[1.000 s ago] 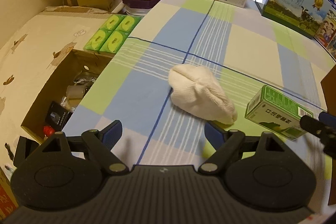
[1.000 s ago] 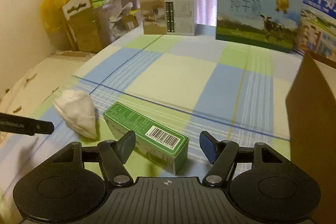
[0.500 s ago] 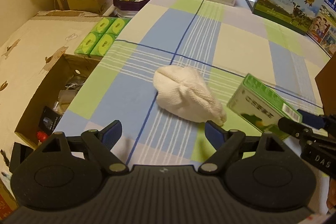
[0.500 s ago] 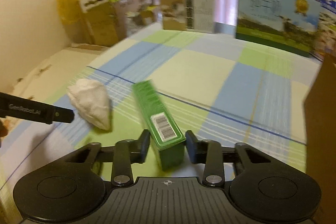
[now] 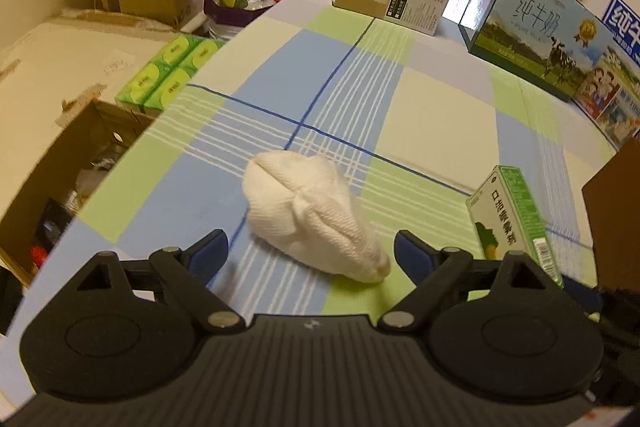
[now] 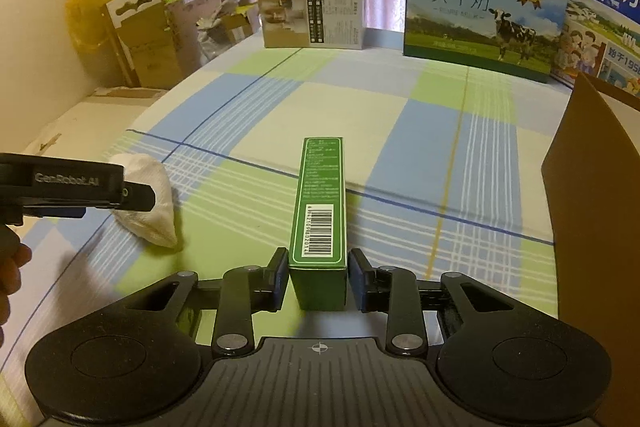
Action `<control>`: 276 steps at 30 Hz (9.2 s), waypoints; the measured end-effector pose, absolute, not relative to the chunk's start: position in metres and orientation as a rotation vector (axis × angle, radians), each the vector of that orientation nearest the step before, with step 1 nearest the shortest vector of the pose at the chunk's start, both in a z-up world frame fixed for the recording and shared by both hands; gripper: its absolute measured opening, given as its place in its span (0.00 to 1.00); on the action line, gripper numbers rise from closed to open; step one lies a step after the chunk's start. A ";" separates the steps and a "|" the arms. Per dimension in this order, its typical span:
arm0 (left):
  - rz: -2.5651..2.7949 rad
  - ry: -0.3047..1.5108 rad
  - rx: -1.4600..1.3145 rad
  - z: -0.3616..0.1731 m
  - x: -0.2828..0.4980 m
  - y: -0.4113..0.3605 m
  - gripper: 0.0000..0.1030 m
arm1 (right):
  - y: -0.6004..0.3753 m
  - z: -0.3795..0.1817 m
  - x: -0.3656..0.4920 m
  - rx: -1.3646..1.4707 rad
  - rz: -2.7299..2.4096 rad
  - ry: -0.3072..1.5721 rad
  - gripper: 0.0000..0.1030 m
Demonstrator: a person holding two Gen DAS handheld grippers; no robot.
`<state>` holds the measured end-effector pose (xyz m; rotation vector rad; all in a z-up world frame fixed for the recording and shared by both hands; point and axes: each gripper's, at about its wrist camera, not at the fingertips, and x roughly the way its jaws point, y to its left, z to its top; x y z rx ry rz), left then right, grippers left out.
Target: Organize objects
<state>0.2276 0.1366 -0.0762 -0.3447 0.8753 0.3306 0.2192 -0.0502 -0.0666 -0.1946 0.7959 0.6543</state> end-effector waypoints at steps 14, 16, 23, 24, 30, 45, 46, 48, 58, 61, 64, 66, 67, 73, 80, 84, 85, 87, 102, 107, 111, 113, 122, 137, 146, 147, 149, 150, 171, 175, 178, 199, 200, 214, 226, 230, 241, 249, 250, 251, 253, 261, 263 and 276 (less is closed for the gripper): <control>0.315 0.884 -0.205 -0.093 0.245 0.121 0.49 | -0.056 -0.066 0.218 -0.153 0.650 0.796 0.26; 0.293 0.890 -0.200 -0.092 0.243 0.117 0.43 | -0.058 -0.063 0.215 -0.152 0.639 0.818 0.26; 0.188 0.947 -0.166 -0.085 0.219 0.092 0.40 | -0.065 -0.045 0.183 -0.236 0.600 0.868 0.26; 0.170 0.958 -0.167 -0.085 0.215 0.088 0.40 | -0.068 -0.045 0.176 -0.247 0.599 0.876 0.26; 0.101 0.995 -0.128 -0.082 0.187 0.062 0.40 | -0.095 -0.043 0.133 -0.256 0.584 0.935 0.26; 0.052 1.021 -0.162 -0.081 0.152 0.044 0.54 | -0.104 -0.046 0.116 -0.202 0.606 0.931 0.40; 0.052 1.024 -0.160 -0.082 0.153 0.043 0.54 | -0.102 -0.047 0.119 -0.203 0.610 0.933 0.40; 0.051 1.024 -0.142 -0.084 0.156 0.039 0.55 | -0.102 -0.047 0.122 -0.195 0.609 0.927 0.40; 0.047 1.019 -0.110 -0.089 0.167 0.036 0.50 | -0.096 -0.061 0.136 -0.216 0.638 0.908 0.30; 0.040 1.012 -0.076 -0.090 0.168 0.032 0.48 | -0.097 -0.062 0.136 -0.213 0.644 0.907 0.26; 0.030 1.005 -0.040 -0.090 0.169 0.026 0.46 | -0.099 -0.062 0.137 -0.208 0.645 0.904 0.26; 0.027 1.002 -0.028 -0.090 0.170 0.025 0.46 | -0.100 -0.062 0.137 -0.205 0.639 0.905 0.26; 0.026 1.002 -0.026 -0.090 0.170 0.025 0.46 | -0.101 -0.062 0.137 -0.202 0.636 0.905 0.26; 0.024 1.002 -0.023 -0.090 0.170 0.024 0.44 | -0.107 -0.061 0.136 -0.180 0.625 0.910 0.26; 0.011 0.996 -0.013 -0.088 0.167 0.024 0.41 | -0.114 -0.055 0.132 -0.157 0.622 0.887 0.26; 0.007 0.989 0.000 -0.086 0.164 0.022 0.40 | -0.118 -0.051 0.130 -0.147 0.620 0.879 0.26; 0.005 0.986 0.004 -0.085 0.164 0.022 0.40 | -0.119 -0.051 0.129 -0.145 0.620 0.878 0.26; 0.003 0.980 0.006 -0.082 0.162 0.021 0.40 | -0.120 -0.049 0.127 -0.142 0.620 0.876 0.26; -0.023 0.889 0.033 -0.035 0.149 0.005 0.40 | -0.142 0.002 0.110 -0.054 0.627 0.758 0.26; -0.046 0.846 0.011 -0.008 0.149 -0.011 0.41 | -0.165 0.033 0.109 0.013 0.606 0.686 0.26; -0.089 0.796 0.009 0.016 0.152 -0.034 0.41 | -0.191 0.060 0.109 0.046 0.570 0.622 0.26; -0.122 0.771 0.006 0.028 0.155 -0.049 0.41 | -0.206 0.072 0.111 0.053 0.547 0.597 0.26; -0.258 0.734 0.042 0.052 0.176 -0.122 0.41 | -0.284 0.096 0.134 0.080 0.409 0.577 0.26; -0.380 0.807 0.169 0.030 0.264 -0.229 0.41 | -0.361 0.057 0.221 0.045 0.294 0.726 0.26; -0.380 0.890 0.235 -0.006 0.320 -0.263 0.41 | -0.368 0.050 0.278 0.052 0.258 0.724 0.26; -0.375 0.894 0.236 -0.007 0.325 -0.264 0.41 | -0.369 0.050 0.283 0.061 0.255 0.721 0.26; -0.376 0.900 0.234 -0.010 0.334 -0.267 0.41 | -0.370 0.049 0.295 0.073 0.241 0.724 0.26; -0.371 0.904 0.232 -0.012 0.340 -0.268 0.41 | -0.371 0.048 0.300 0.079 0.237 0.723 0.26; -0.386 0.896 0.154 -0.027 0.377 -0.271 0.68 | -0.379 0.038 0.327 0.201 0.220 0.708 0.32; -0.407 0.888 0.152 -0.024 0.366 -0.269 0.72 | -0.384 0.039 0.314 0.202 0.228 0.711 0.35; -0.417 0.886 0.154 -0.022 0.359 -0.268 0.72 | -0.388 0.043 0.304 0.204 0.232 0.713 0.36; -0.452 0.836 0.055 0.018 0.271 -0.218 0.80 | -0.390 0.079 0.190 0.195 0.275 0.692 0.44; -0.454 0.832 0.045 0.021 0.265 -0.215 0.80 | -0.388 0.080 0.184 0.194 0.274 0.691 0.44; -0.411 0.716 0.020 0.060 0.185 -0.156 0.99 | -0.343 0.098 0.125 0.135 0.213 0.676 0.58; -0.272 0.620 0.015 0.078 0.121 -0.087 0.99 | -0.297 0.107 0.077 0.095 0.214 0.597 0.69; -0.196 0.632 0.030 0.079 0.106 -0.068 0.99 | -0.286 0.108 0.065 0.110 0.229 0.610 0.70; -0.139 0.719 -0.023 0.064 0.056 -0.032 0.99 | -0.252 0.097 0.033 0.057 0.299 0.661 0.70; -0.083 0.755 -0.029 0.054 0.037 -0.017 0.99 | -0.234 0.082 0.019 0.050 0.360 0.709 0.70; -0.073 0.759 -0.032 0.053 0.036 -0.015 0.99 | -0.231 0.080 0.017 0.049 0.368 0.714 0.70; -0.063 0.764 -0.032 0.051 0.034 -0.014 0.99 | -0.229 0.077 0.017 0.047 0.374 0.719 0.70; -0.052 0.775 -0.032 0.047 0.031 -0.012 0.99 | -0.225 0.073 0.016 0.048 0.384 0.733 0.70; -0.021 0.837 -0.032 0.026 0.028 -0.008 0.99 | -0.216 0.050 0.015 0.068 0.425 0.812 0.70; -0.014 0.851 -0.032 0.021 0.028 -0.006 0.99 | -0.215 0.045 0.014 0.064 0.429 0.827 0.70; 0.025 0.910 -0.040 -0.002 0.022 0.001 0.99 | -0.203 0.028 0.009 0.054 0.465 0.877 0.70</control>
